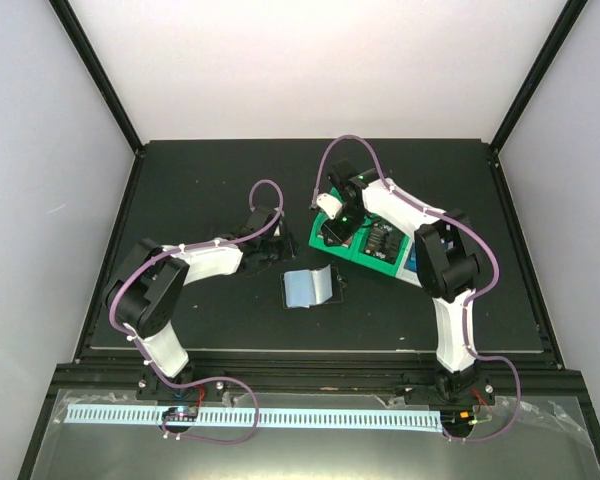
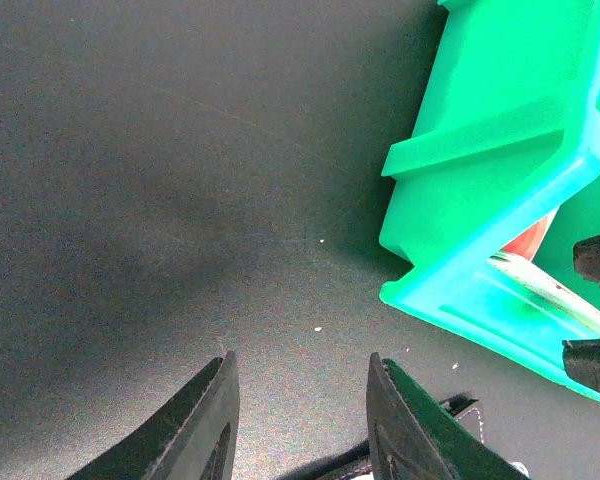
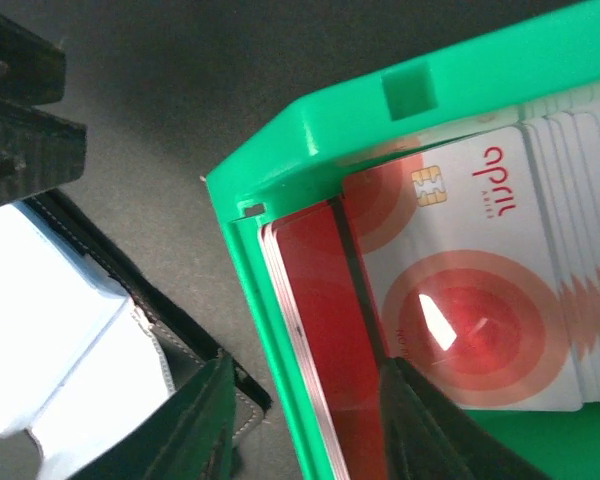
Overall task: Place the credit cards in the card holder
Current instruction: Pick up the credit card from the storage box.
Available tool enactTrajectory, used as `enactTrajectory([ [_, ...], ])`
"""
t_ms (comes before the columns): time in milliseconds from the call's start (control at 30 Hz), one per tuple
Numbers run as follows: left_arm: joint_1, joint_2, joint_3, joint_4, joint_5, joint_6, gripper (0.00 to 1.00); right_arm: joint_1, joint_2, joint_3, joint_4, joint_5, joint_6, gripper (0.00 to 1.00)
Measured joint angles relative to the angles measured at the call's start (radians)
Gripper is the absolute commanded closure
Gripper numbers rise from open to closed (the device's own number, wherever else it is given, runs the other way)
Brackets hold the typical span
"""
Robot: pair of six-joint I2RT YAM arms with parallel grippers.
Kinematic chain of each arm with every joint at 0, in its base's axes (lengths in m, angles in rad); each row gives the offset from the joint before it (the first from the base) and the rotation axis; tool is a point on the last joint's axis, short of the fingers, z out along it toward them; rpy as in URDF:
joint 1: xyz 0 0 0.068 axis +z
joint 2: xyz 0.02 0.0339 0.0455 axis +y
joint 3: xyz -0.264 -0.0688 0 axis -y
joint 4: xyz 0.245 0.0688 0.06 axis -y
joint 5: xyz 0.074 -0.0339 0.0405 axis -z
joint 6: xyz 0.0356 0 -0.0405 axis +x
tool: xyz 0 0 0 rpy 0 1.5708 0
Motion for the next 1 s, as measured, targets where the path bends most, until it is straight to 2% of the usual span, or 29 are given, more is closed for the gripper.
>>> enactTrajectory([
  [200, 0.000, 0.000, 0.000, 0.000, 0.000, 0.000, 0.63, 0.000, 0.005, 0.001, 0.012, 0.035, 0.008, 0.53],
  [767, 0.002, 0.000, 0.000, 0.000, 0.000, 0.000, 0.63, 0.000, 0.045, 0.002, 0.013, -0.021, -0.016, 0.70],
  [1000, 0.002, 0.000, 0.000, 0.000, 0.000, 0.000, 0.63, 0.000, 0.039, 0.000, 0.013, -0.018, -0.014, 0.72],
])
